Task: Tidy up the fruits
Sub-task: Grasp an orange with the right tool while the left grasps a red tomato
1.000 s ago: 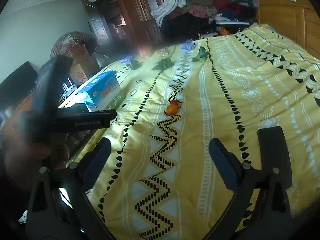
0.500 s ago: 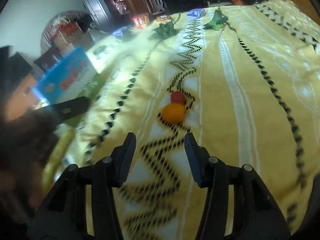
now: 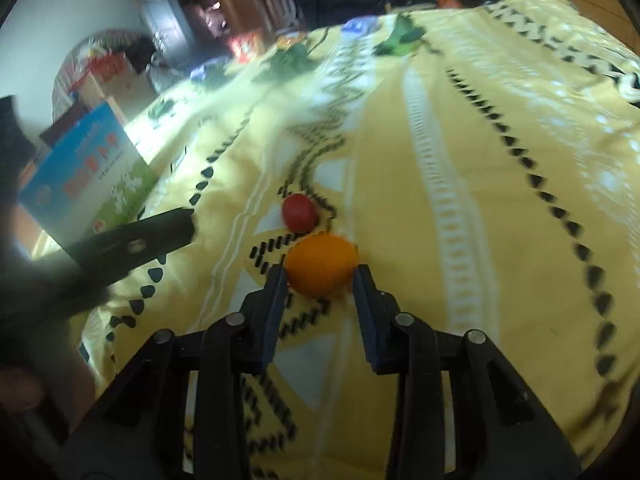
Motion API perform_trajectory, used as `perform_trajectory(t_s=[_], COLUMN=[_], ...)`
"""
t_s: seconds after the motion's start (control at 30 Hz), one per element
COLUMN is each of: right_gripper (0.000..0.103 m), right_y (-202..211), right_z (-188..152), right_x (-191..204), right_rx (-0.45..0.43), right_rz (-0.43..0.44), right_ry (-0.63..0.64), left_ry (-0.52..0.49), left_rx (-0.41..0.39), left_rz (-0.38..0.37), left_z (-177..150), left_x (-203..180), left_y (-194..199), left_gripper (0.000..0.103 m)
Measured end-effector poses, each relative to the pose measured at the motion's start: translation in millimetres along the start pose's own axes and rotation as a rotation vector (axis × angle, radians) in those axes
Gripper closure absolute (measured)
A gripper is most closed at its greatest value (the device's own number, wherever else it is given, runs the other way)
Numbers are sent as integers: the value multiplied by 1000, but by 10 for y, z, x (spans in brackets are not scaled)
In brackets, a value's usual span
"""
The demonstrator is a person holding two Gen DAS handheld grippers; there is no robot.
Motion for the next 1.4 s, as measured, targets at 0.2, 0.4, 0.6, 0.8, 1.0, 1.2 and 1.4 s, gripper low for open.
perform_trajectory(t_s=[0.2,0.4,0.6,0.8,1.0,1.2,1.4], right_gripper=[77,74,74,74,26,54,61], right_y=[311,238,215,234,-94,-436,-430], right_z=[-209,-195,-222,-148,70,127,67], right_x=[-323,-406,-411,-286,-106,46,52], right_rx=[-16,-15,-15,-26,47,129,116], right_rz=[26,56,68,78,85,3,-36], right_ry=[-90,-113,-124,-73,-20,69,80], left_ry=[-95,-110,-63,-14,42,51,57], left_rx=[96,118,111,24,-18,-17,-41], left_rz=[-81,-66,-71,-43,15,-8,-20], left_z=[70,58,88,46,-20,-49,-36], left_x=[-382,-459,-422,-133,230,306,344], left_y=[-458,-655,-729,-327,6,82,296], left_gripper=[41,41,74,74,74,74,74])
Point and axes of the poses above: each gripper's, at about its wrist camera, not at the fingertips, and y roughly against the way its jaws point, x to its left, z to its top, the point moved 2 cm from there along -y, roughly the way its jaws point, and after that the axes turned 12 degrees about z, right-handed, at the moved point
